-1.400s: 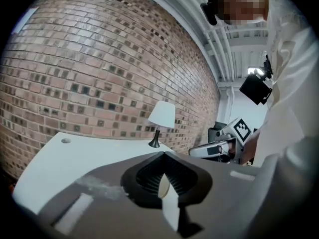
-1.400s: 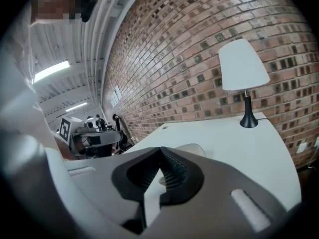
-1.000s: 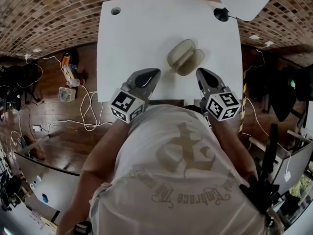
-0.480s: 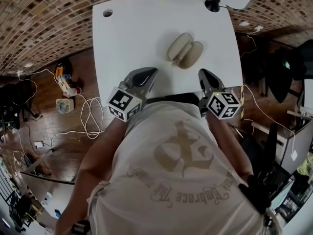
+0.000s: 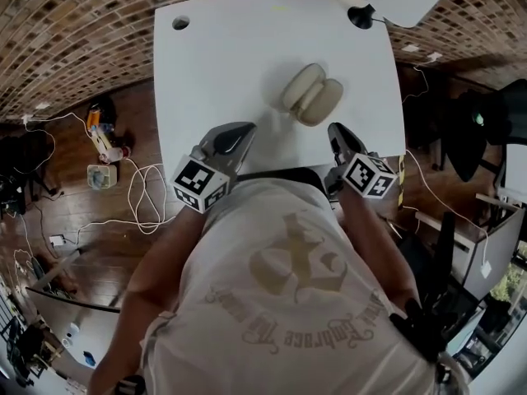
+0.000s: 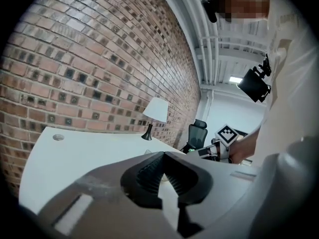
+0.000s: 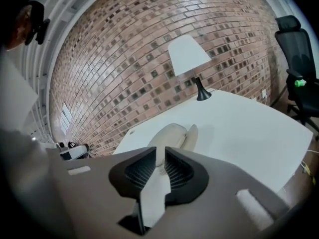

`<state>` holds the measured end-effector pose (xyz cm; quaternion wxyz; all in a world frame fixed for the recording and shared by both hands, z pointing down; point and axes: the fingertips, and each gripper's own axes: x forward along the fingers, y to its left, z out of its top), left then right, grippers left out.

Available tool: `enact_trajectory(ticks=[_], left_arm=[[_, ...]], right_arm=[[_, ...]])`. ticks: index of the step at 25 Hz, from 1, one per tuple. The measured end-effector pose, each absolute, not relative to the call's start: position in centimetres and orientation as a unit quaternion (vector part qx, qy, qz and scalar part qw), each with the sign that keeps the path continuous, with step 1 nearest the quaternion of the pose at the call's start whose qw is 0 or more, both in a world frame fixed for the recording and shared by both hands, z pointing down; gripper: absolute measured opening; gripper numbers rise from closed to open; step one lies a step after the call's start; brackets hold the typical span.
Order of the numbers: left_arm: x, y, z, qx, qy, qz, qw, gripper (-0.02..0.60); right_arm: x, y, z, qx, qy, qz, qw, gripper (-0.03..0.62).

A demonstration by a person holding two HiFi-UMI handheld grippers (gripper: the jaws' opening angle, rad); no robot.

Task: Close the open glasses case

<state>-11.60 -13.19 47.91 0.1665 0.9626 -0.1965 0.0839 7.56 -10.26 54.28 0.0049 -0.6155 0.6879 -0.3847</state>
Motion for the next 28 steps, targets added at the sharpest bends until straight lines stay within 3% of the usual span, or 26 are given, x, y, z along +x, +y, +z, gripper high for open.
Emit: enact_trajectory(ticks=[8,11,20,23,28], left_arm=[[-12.5,-13.9,47.1,0.960,-0.208,0.077,0.171,0.002],[-12.8,-14.3,47.2,0.957,-0.221,0.073,0.175,0.002],[-14.5,-13.9,47.5,0.951,-0.242,0.077,0.175,0.002],[-14.4,-13.9,47.6,0.951,-0.242,0.075,0.176,0.003],[-13.5,-14.4,47.3,0.955,-0.231,0.071,0.172,0.003]], right_arm=[[8.3,-11.9,58.5,-0.613,0.640,-0.462,0.032,0.226],[8.9,-12.9,59.9,-0.613,0.623,-0.484,0.041,0.250],[9.6,-15.0,62.8,-0.593,0.604,-0.525,0.087,0.252],[9.4,-15.0,63.1,-0.573,0.604,-0.542,0.109,0.192],[11.0,-15.5,61.8,-0.574,0.612,-0.533,0.113,0.164]])
